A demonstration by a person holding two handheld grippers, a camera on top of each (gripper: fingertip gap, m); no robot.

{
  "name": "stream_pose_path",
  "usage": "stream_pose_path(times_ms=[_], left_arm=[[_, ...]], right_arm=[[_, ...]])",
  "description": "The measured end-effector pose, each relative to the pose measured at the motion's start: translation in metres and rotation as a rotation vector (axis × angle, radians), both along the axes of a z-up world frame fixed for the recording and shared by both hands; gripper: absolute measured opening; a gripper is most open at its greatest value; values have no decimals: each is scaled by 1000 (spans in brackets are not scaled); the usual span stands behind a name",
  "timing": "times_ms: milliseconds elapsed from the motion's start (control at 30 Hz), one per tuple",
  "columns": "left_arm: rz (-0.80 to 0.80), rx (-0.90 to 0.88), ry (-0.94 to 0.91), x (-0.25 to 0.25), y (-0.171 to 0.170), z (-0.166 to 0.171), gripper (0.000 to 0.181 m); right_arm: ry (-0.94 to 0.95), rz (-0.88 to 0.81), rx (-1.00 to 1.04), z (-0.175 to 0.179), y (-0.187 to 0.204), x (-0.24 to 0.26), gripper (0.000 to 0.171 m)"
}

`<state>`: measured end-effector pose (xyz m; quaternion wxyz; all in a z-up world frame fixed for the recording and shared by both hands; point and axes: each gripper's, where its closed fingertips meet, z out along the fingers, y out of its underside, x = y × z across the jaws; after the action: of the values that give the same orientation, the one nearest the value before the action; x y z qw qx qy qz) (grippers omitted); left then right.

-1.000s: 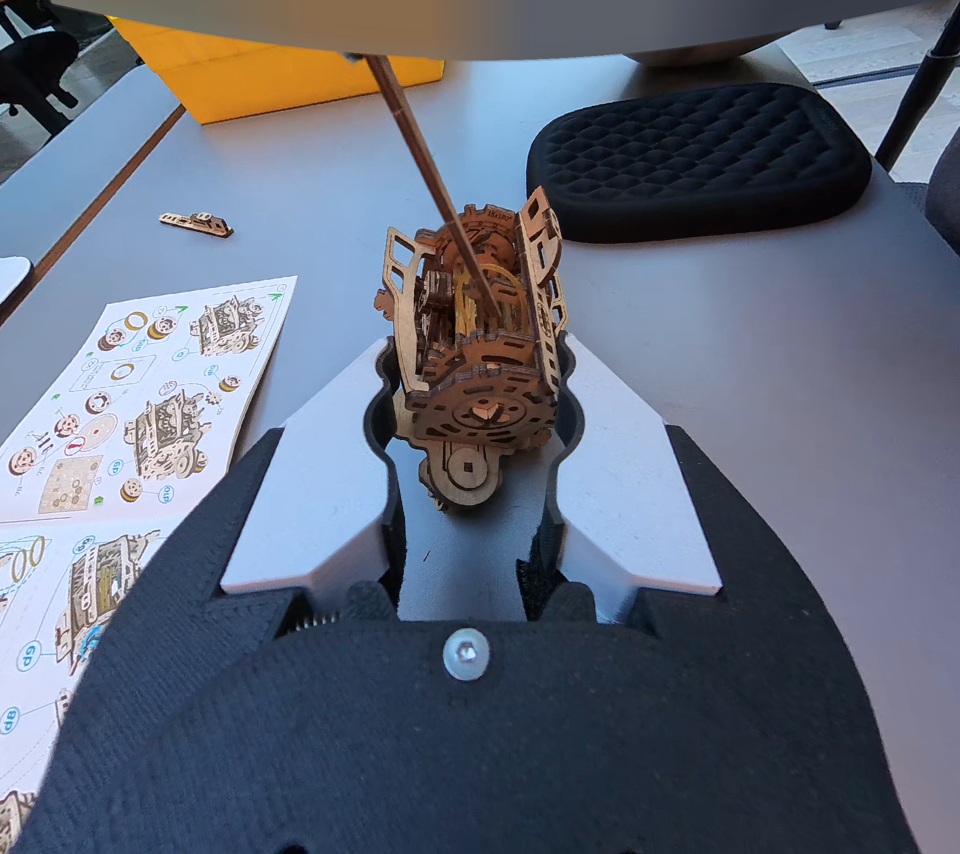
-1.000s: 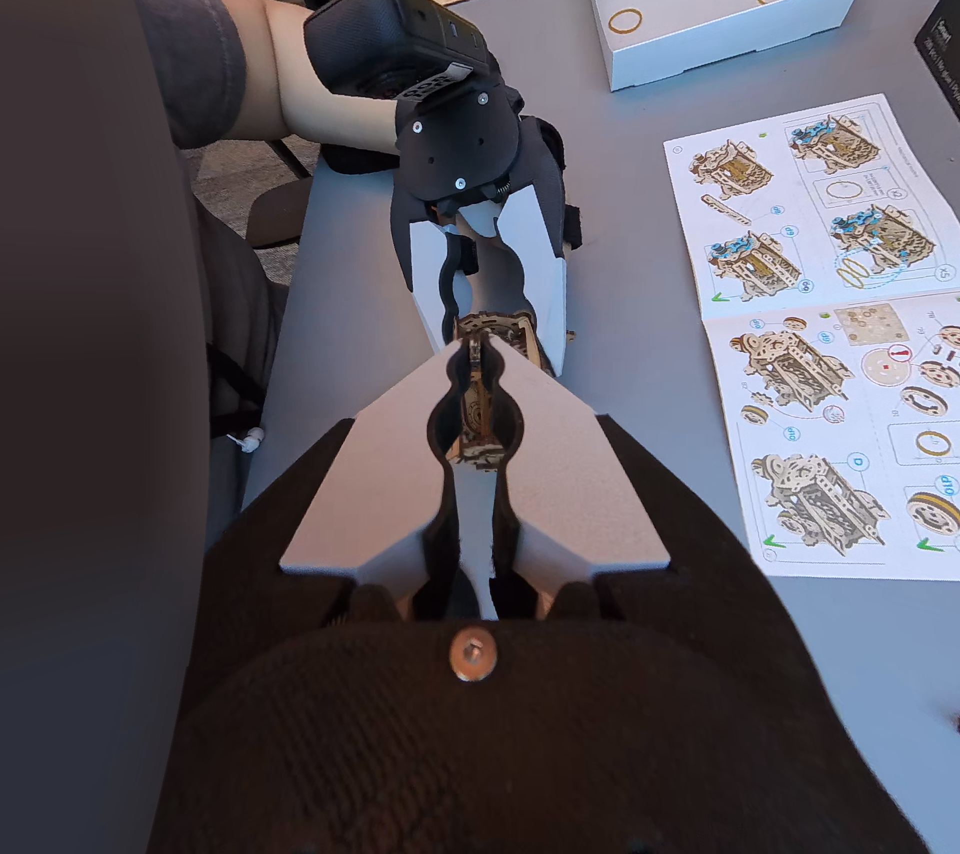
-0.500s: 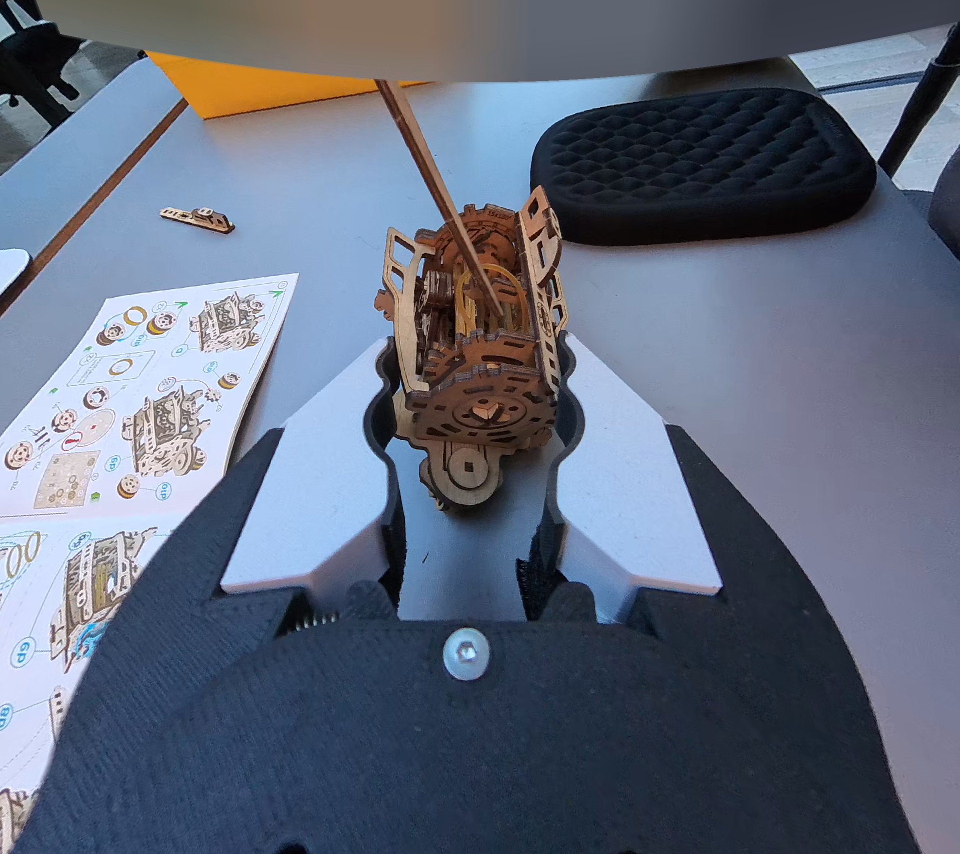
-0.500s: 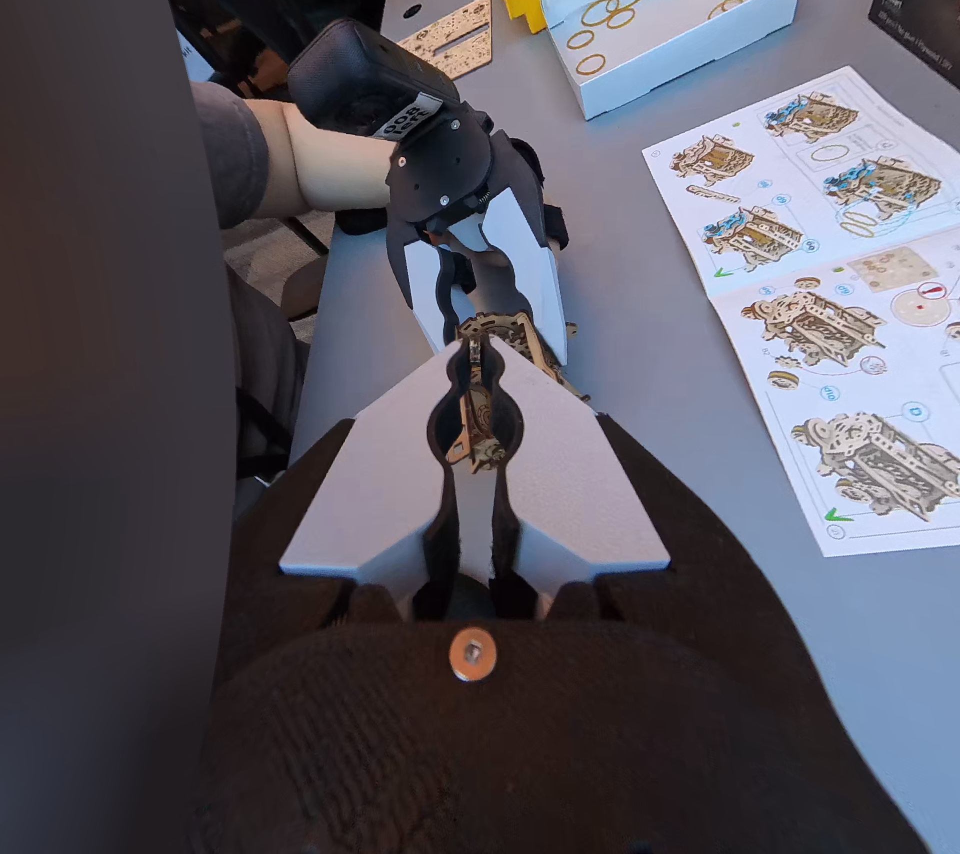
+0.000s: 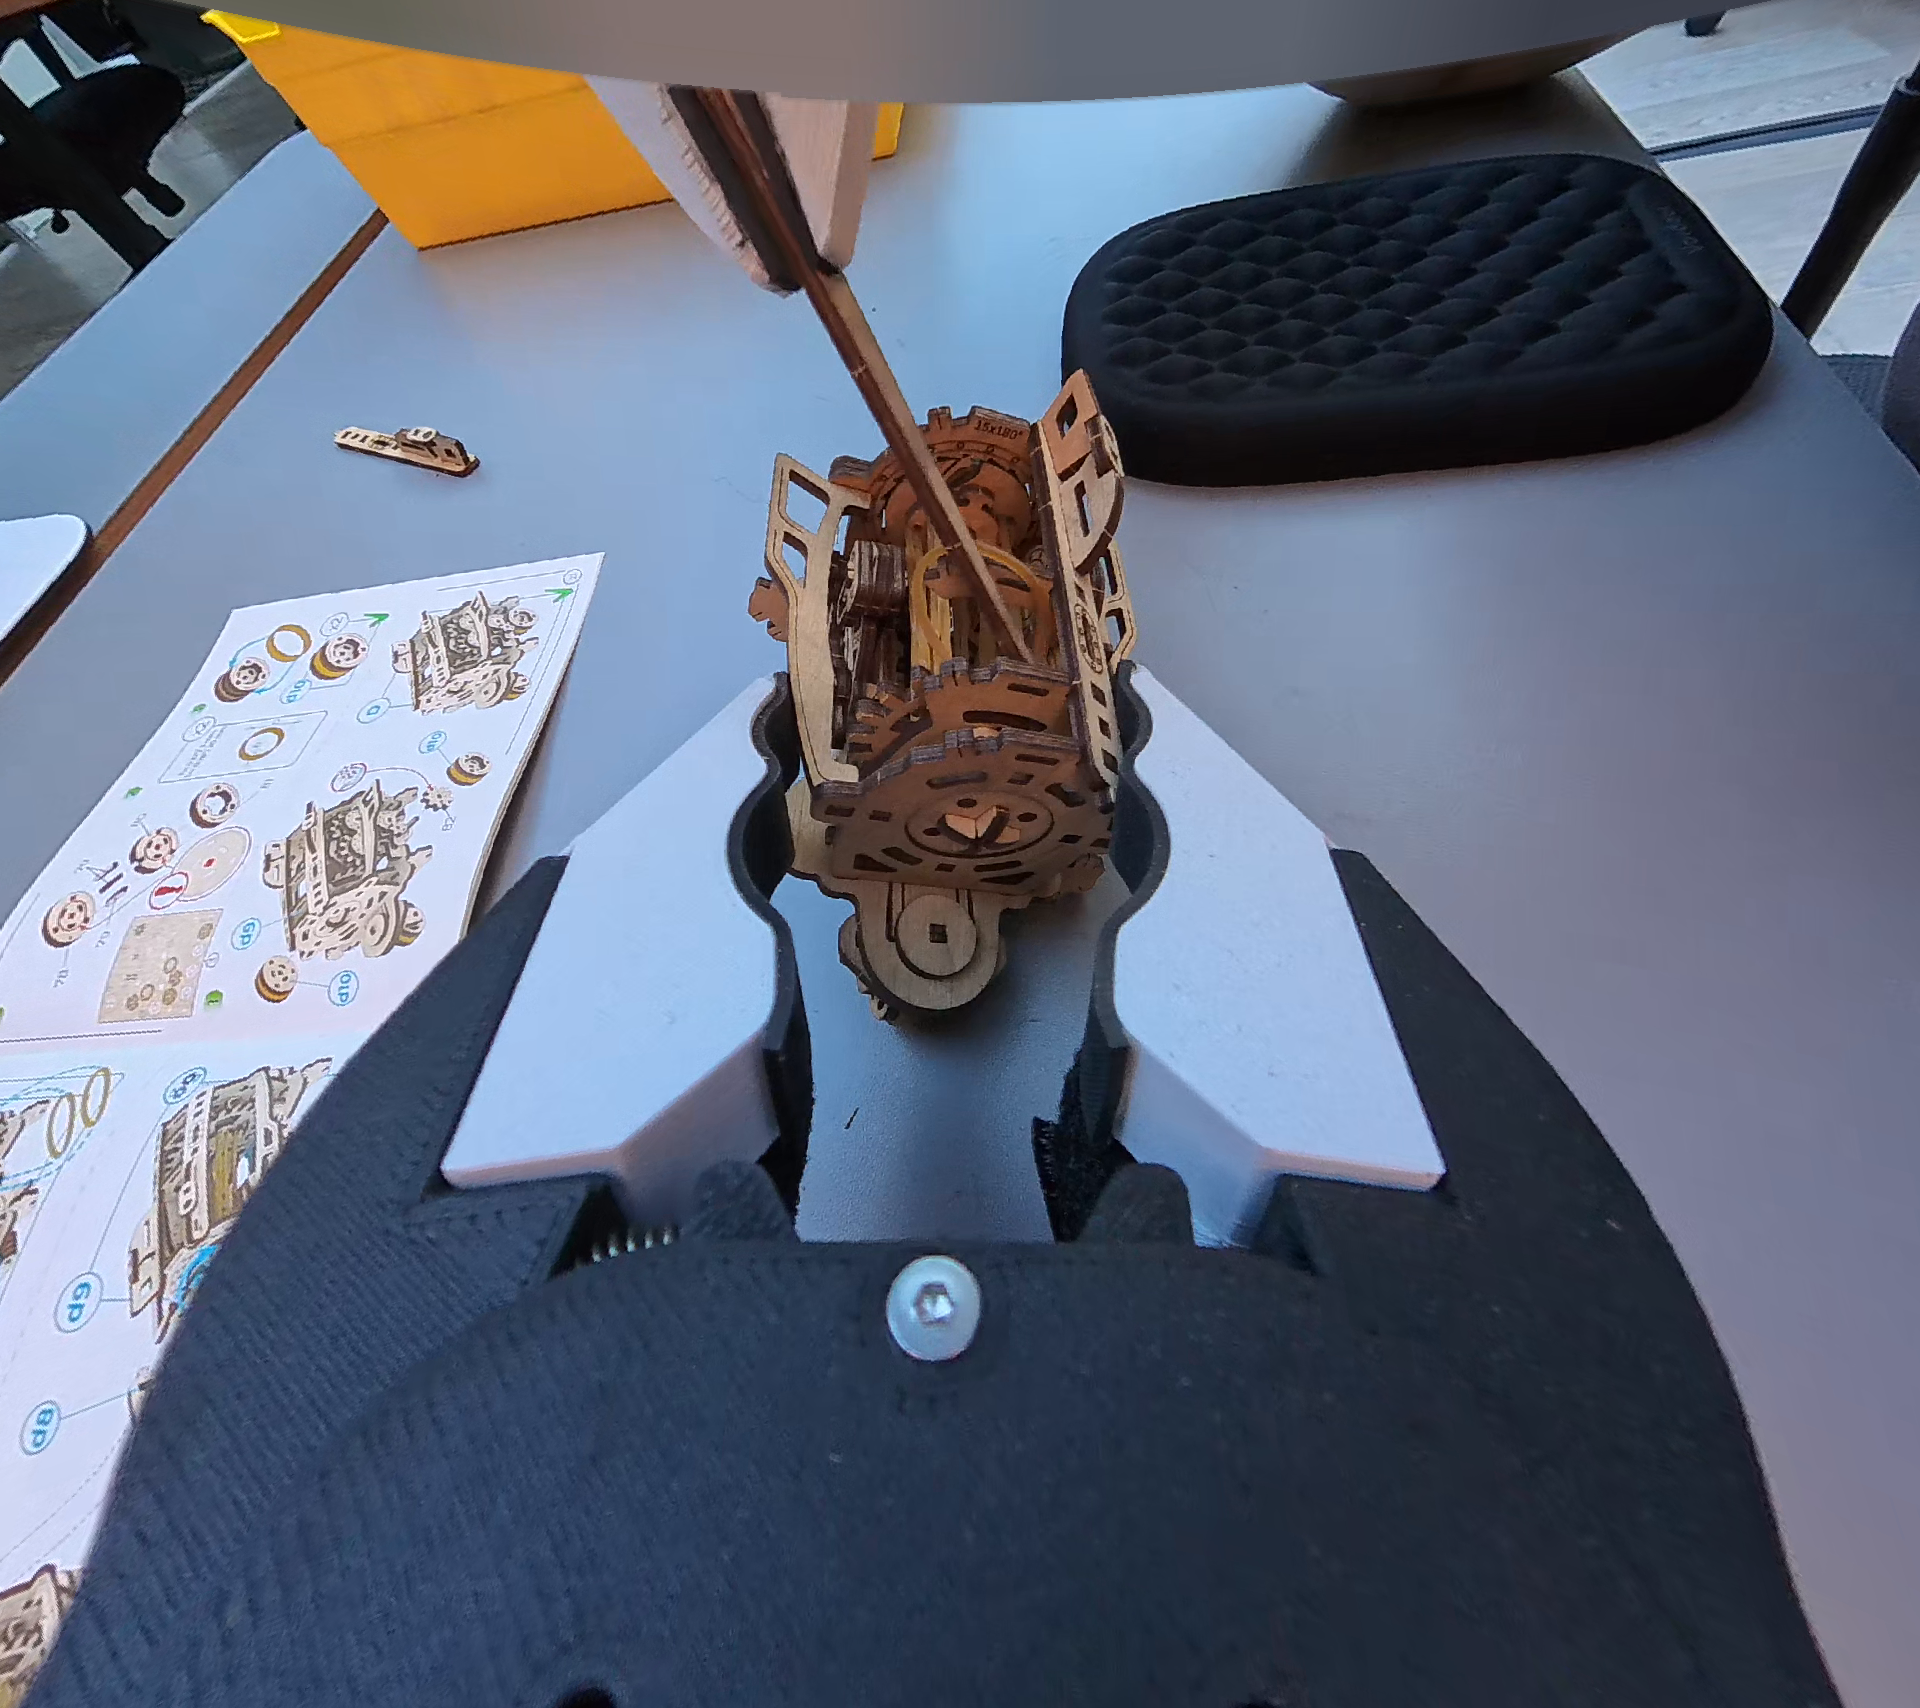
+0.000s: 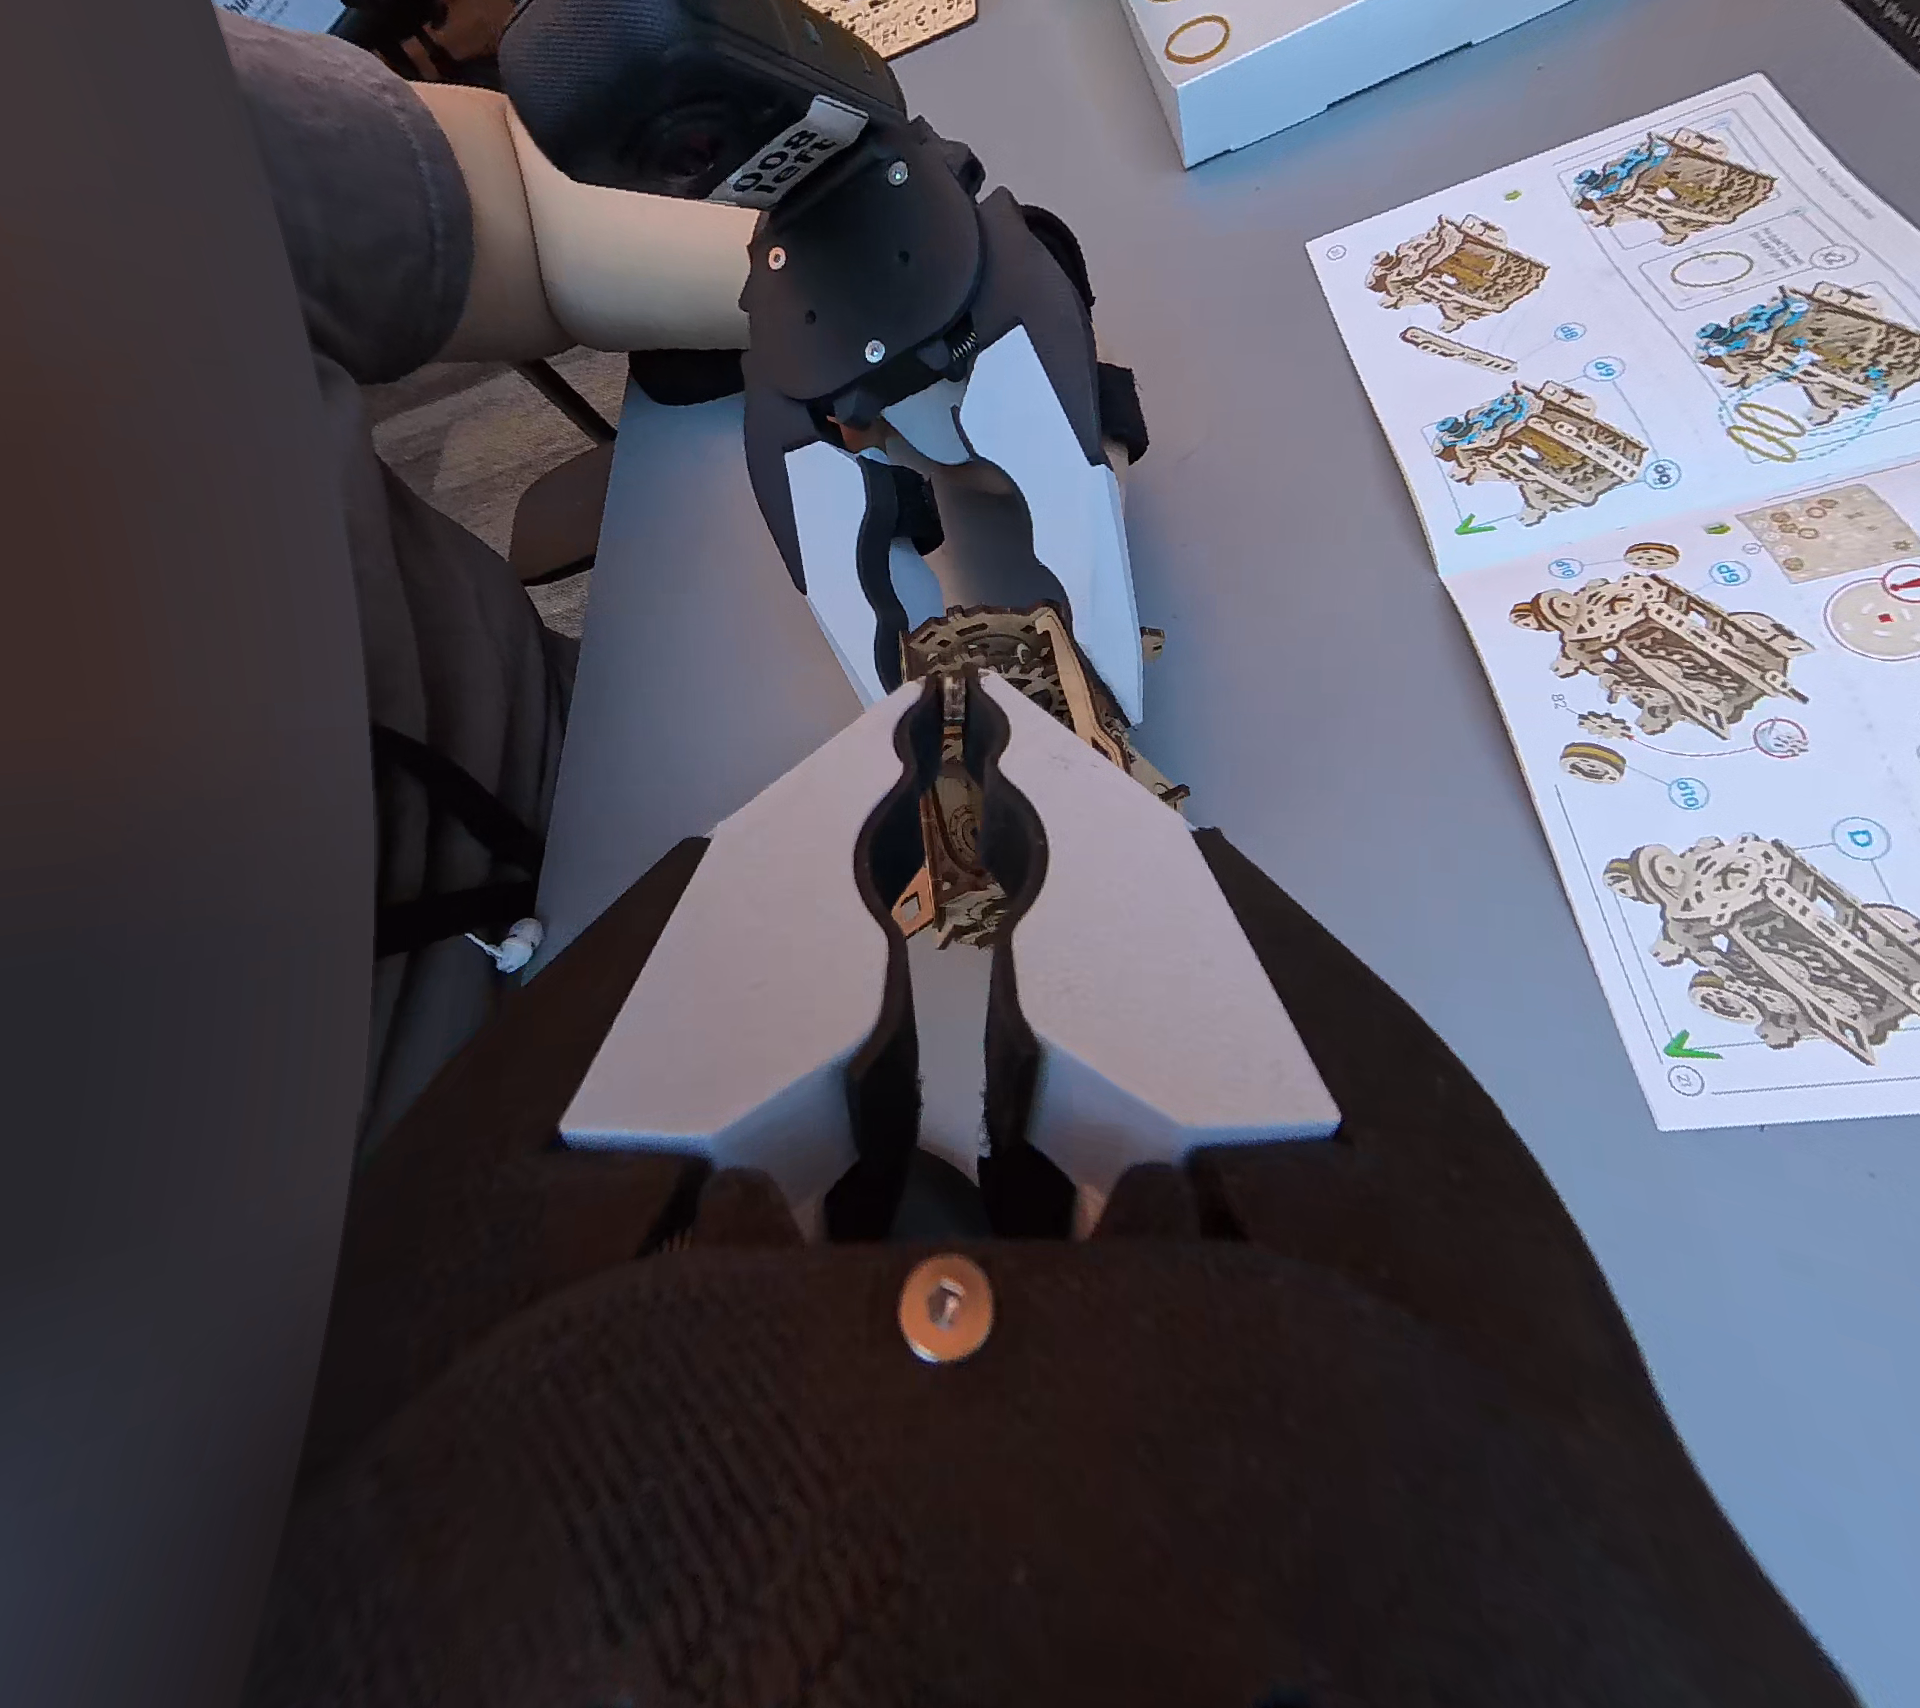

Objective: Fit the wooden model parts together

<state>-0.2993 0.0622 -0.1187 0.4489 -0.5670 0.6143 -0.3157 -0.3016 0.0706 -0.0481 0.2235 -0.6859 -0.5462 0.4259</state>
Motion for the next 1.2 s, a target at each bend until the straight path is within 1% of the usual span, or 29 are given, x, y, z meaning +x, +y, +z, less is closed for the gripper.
stream_pose_path(times_ms=[200,467,700,1033,1200], left_arm=[[2,-6,-1,0,0,0,59],[2,-3,-2,0,0,0,59],[3,-6,-3,0,0,0,59],[3,-5,-4,0,0,0,59],[3,-4,-5,0,0,0,59]], right_arm=[[-19,-16,70,1,-2,-1,1],[-18,-52,32,-1,2,-2,1],[2,-56,75,4,2,-3,1],[-17,-54,162,6,4,-2,0],[5,-55,158,11,3,-2,1]])
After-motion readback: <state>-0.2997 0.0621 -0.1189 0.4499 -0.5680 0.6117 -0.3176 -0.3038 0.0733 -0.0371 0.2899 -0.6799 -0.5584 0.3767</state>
